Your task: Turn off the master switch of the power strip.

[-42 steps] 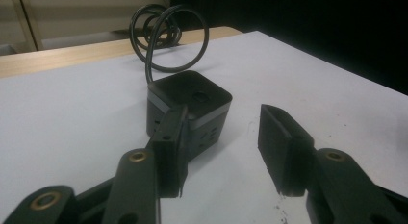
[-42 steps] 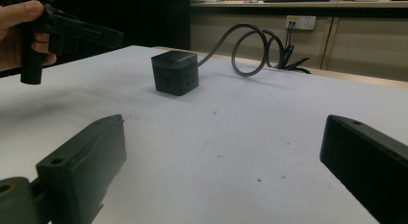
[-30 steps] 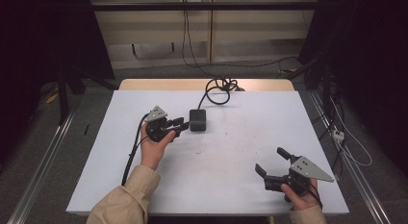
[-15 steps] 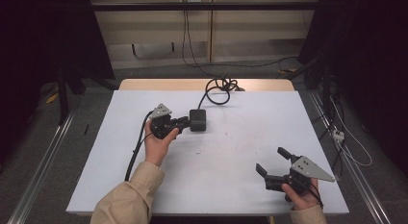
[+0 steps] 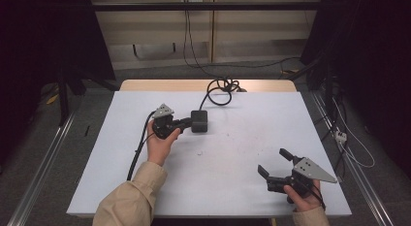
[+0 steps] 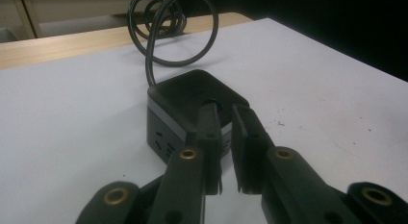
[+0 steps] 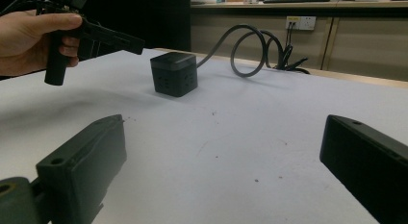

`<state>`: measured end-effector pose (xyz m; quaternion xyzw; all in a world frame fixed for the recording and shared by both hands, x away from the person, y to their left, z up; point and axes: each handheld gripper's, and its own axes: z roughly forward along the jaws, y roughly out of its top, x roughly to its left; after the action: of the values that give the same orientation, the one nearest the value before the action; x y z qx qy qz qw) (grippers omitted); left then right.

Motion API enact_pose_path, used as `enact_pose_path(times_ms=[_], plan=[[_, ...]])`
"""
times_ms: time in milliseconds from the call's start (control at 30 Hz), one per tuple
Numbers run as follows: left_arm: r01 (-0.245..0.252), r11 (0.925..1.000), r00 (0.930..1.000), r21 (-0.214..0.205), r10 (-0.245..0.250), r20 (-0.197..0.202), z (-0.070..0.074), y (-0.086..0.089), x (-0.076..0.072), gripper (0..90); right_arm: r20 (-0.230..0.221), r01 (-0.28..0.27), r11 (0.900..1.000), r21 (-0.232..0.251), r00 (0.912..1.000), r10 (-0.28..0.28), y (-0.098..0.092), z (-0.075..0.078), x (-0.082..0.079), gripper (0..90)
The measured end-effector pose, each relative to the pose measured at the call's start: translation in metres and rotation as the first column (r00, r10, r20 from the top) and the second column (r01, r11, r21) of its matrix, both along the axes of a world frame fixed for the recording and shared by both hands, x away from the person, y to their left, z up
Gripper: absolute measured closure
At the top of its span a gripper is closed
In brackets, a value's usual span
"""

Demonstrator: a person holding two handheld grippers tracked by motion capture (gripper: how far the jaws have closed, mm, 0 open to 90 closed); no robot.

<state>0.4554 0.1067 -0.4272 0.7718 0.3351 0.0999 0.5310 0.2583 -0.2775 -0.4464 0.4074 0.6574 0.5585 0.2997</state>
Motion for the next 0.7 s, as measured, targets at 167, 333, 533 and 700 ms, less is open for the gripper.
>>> enact_pose_path(times_ms=[167, 333, 533, 700], plan=[[0.001, 1.0000, 1.0000, 0.009, -0.001, 0.003, 0.002, -0.003, 0.002, 85.8, -0.001, 0.000, 1.0000, 0.000, 1.0000, 0.000, 0.000, 0.000, 0.000, 1.9], [0.005, 0.9999, 1.0000, 0.016, -0.005, 0.004, 0.002, -0.006, 0.005, 90.0, 0.000, -0.001, 1.0000, 0.000, 1.0000, 0.001, 0.000, 0.000, 0.000, 1.9], [0.009, 0.9998, 1.0000, 0.017, -0.009, 0.000, 0.003, -0.009, 0.007, 90.0, -0.001, -0.001, 1.0000, -0.001, 1.0000, 0.001, -0.001, 0.000, 0.000, 1.9], [0.014, 0.9992, 0.9999, 0.037, -0.014, -0.003, 0.002, -0.011, 0.010, 90.0, 0.001, 0.001, 1.0000, -0.001, 1.0000, -0.001, -0.002, 0.000, 0.000, 1.9]])
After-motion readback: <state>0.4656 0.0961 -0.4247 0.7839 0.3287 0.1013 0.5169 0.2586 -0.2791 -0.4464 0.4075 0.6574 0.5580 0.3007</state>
